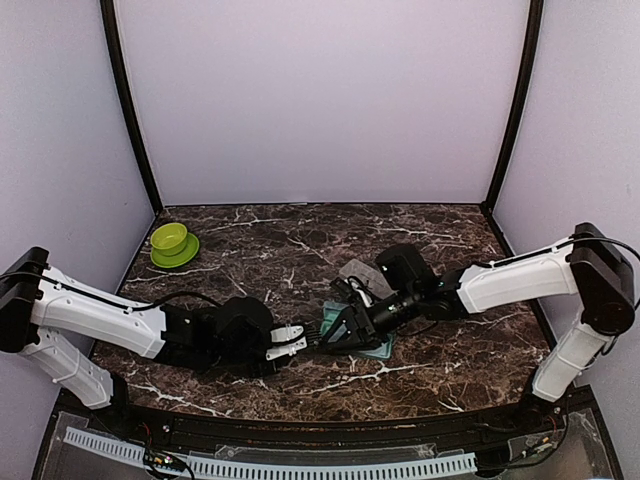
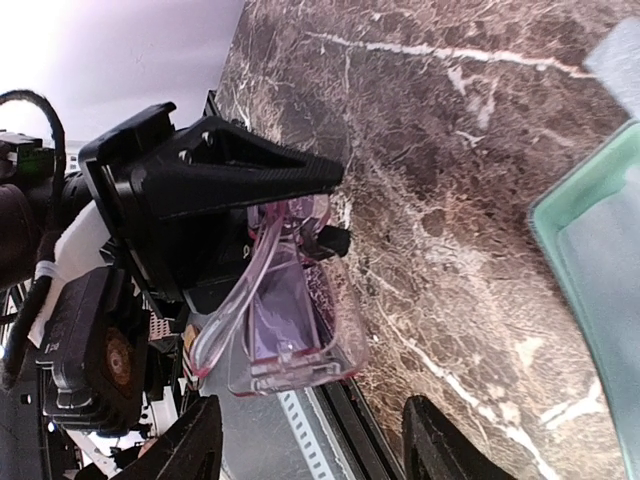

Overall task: Organize the sunglasses
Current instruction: Pass from the right arm to the left, then pass from the left arm to the right

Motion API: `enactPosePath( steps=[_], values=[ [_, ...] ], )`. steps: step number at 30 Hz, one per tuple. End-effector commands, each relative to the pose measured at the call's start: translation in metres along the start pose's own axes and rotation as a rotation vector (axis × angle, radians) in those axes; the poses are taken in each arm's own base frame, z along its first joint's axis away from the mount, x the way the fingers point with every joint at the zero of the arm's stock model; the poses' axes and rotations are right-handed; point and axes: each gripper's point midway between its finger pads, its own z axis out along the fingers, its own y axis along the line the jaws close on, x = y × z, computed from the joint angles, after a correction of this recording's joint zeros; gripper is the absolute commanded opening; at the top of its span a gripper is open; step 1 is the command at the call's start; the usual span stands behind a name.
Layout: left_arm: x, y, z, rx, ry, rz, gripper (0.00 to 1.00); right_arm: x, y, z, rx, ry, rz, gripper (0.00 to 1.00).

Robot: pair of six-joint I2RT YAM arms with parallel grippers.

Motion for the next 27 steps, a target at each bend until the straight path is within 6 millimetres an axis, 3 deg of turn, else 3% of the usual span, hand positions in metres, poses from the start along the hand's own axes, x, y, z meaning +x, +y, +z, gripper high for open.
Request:
enactPosePath(
  steps=[1,11,16,20,27],
  values=[
    [-0.008,0.004,-0.006,0.020,-0.033,-0.087,0.34,-0.004,-0.006,-0.015,0.046,-0.034,-0.032,0.62],
    [-0.028,0.022,-0.021,0.113,-0.156,-0.317,0.35,-0.010,-0.011,-0.030,0.091,-0.088,-0.074,0.62],
    [-0.042,0.034,-0.025,0.164,-0.243,-0.517,0.35,-0.027,0.003,-0.043,0.106,-0.199,-0.138,0.68],
    [-0.057,0.041,-0.022,0.189,-0.308,-0.667,0.33,-0.042,0.019,-0.058,0.113,-0.311,-0.185,0.73],
    [-0.056,0.037,-0.003,0.214,-0.273,-0.735,0.32,-0.040,0.006,-0.063,0.165,-0.343,-0.171,0.73]
  ],
)
